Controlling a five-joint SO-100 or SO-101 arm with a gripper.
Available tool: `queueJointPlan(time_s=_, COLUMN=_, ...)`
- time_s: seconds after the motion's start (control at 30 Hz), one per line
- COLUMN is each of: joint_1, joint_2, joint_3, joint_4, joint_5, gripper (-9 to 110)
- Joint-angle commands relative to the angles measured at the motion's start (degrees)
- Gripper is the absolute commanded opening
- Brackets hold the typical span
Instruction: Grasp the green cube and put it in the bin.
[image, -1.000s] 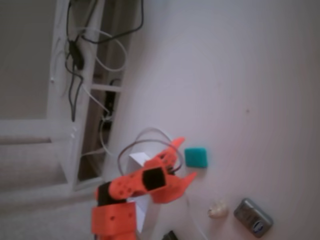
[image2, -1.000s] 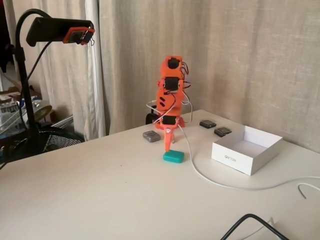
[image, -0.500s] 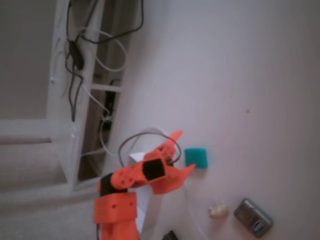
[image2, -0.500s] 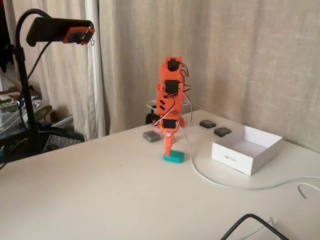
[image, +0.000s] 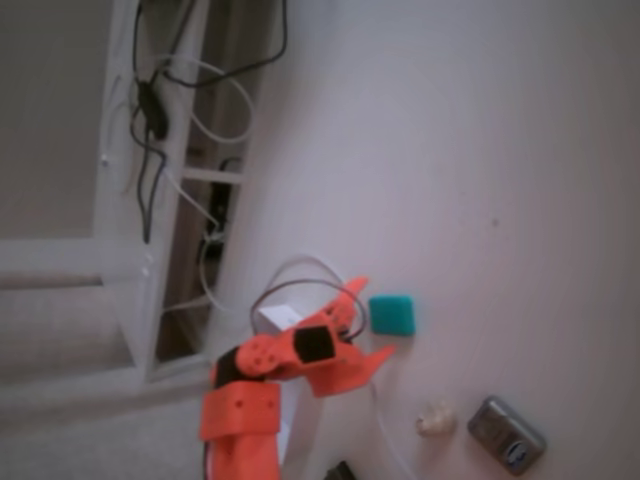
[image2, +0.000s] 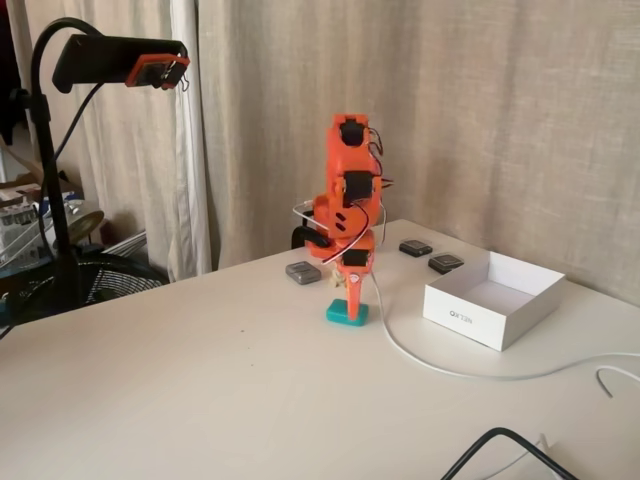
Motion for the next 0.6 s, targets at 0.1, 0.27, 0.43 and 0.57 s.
queueJointPlan(time_s=0.1, joint_1=-0.62, joint_2=-1.58, joint_3=0.09, joint_4=-1.49, joint_5=0.26, gripper=40)
queueJointPlan(time_s=0.27, joint_1=0.44, joint_2=-3.60, joint_3=0.00, joint_4=-2.72, joint_5=0.26, gripper=39)
queueJointPlan(time_s=0.43, joint_1=1.32, joint_2=-4.39, joint_3=0.09, joint_4=-3.25, joint_5=0.00, gripper=39)
queueJointPlan(time_s=0.57, joint_1=1.58, joint_2=-4.66, joint_3=0.09, joint_4=-3.08, joint_5=0.00, gripper=37)
